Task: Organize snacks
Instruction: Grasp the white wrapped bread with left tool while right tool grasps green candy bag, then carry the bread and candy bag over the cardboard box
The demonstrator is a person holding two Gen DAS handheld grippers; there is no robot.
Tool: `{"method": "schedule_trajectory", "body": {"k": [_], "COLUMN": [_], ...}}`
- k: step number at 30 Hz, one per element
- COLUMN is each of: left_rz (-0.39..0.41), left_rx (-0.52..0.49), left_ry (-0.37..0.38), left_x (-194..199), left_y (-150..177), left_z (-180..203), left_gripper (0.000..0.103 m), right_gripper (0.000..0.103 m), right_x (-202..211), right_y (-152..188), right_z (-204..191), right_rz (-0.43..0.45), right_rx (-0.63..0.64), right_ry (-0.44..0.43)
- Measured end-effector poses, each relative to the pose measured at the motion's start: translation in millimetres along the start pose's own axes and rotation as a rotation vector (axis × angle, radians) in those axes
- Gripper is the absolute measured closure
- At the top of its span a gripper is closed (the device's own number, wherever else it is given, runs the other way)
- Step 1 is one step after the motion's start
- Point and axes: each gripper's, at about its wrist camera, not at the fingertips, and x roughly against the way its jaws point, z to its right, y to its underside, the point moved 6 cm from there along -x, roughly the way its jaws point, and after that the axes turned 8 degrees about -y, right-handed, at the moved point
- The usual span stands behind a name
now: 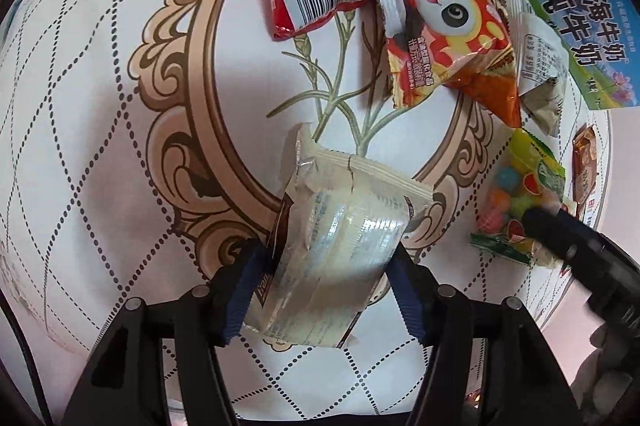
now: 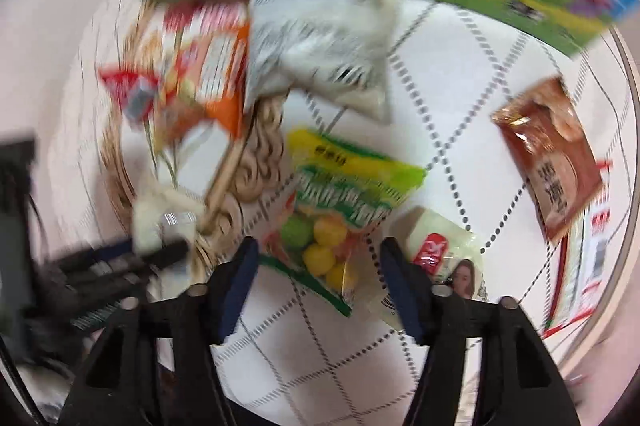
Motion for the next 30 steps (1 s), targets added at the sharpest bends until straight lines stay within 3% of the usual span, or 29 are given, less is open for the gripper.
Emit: {"method": "schedule_trajectory", "body": {"k": [4,6,8,12,16,18,20,23,28,30], "left_rz": [0.0,-0.002,-0.004,-0.013,0.0,0.018,-0.007,-0.043,-0.014,-0.004], "left_rx": [-0.029,-0.047,-0.057,-0.083,-0.106,-0.037,0.011,0.011,-0.108,-0.186], "left_ry": [-0.037,-0.042,-0.036,-0.036,-0.07,-0.021,0.076,0.143,0.009,-0.085], "left_x": [-3,3,5,13,16,24,29,29,18,6], "left_y": [-1,-1,0,7,10,8,7,5,3,5], "left_z": [5,14,19,21,31,32,34,40,62,71], "left_gripper": [0.042,0.042,0.042,0.042,0.042,0.044,0.044,0.044,0.042,0.042], "right_gripper": [0.035,0.048,0.05,0.05,0.05,0.05,0.05,0.05,0.049,0.049], "right_x": [-11,-20,-25,-28,-29,-25,-13,-2,7,6], "right_y": [-13,-15,-12,18,42,46,47,49,57,63], "right_z": [4,-2,-13,-27,-21,-14,4,21,37,44], "right_rz": [0.052,0.069,0.056,-0.058,-0.136,-0.121,-0.098,-0.064,-0.051,-0.046], "right_rx": [-0.09,-0.024,0.087,0.25,0.239,0.187,0.133,0.074,0.041,0.044], "right_ry": [-0.016,0.061,0.132,0.136,0.078,0.043,0.013,-0.007,-0.023,-0.019]}}
